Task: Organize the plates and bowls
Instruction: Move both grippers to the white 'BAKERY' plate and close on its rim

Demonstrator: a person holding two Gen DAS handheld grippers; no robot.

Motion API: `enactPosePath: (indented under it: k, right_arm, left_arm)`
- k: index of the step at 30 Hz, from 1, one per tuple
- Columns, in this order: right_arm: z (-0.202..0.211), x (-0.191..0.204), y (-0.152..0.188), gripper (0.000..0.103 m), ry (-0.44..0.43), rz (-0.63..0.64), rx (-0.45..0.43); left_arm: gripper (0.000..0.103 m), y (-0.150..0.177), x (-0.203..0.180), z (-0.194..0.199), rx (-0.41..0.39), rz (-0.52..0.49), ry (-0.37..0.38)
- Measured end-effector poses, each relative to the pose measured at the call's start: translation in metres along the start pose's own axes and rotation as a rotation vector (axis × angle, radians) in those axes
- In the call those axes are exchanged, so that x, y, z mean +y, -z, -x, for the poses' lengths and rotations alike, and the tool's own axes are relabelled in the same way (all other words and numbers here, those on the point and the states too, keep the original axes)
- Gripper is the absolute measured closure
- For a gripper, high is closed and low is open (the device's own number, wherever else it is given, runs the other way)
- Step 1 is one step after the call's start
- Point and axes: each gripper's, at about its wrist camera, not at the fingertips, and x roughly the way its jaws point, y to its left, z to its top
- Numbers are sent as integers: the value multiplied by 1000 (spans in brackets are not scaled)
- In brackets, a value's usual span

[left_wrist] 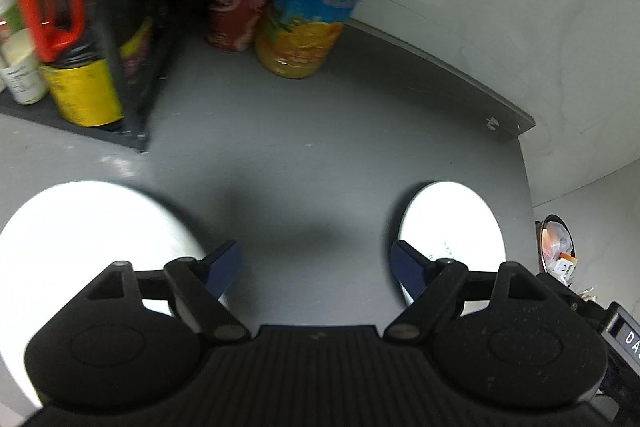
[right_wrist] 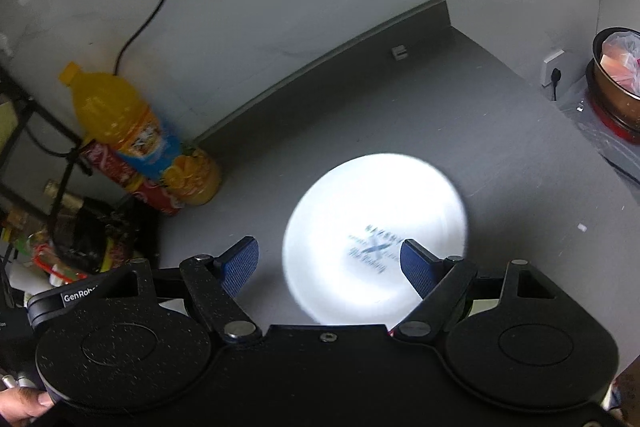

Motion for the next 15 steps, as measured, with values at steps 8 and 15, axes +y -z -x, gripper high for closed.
enactPosePath:
  k: [8, 15]
  right_arm:
    - [-22, -26, -30, 26, 41, 17, 61]
    - [-52, -52, -43, 38, 42, 14, 145]
  left_arm:
    - [22, -6, -39, -40, 31, 25, 17]
    - [26, -5, -58, -73, 102, 54, 25]
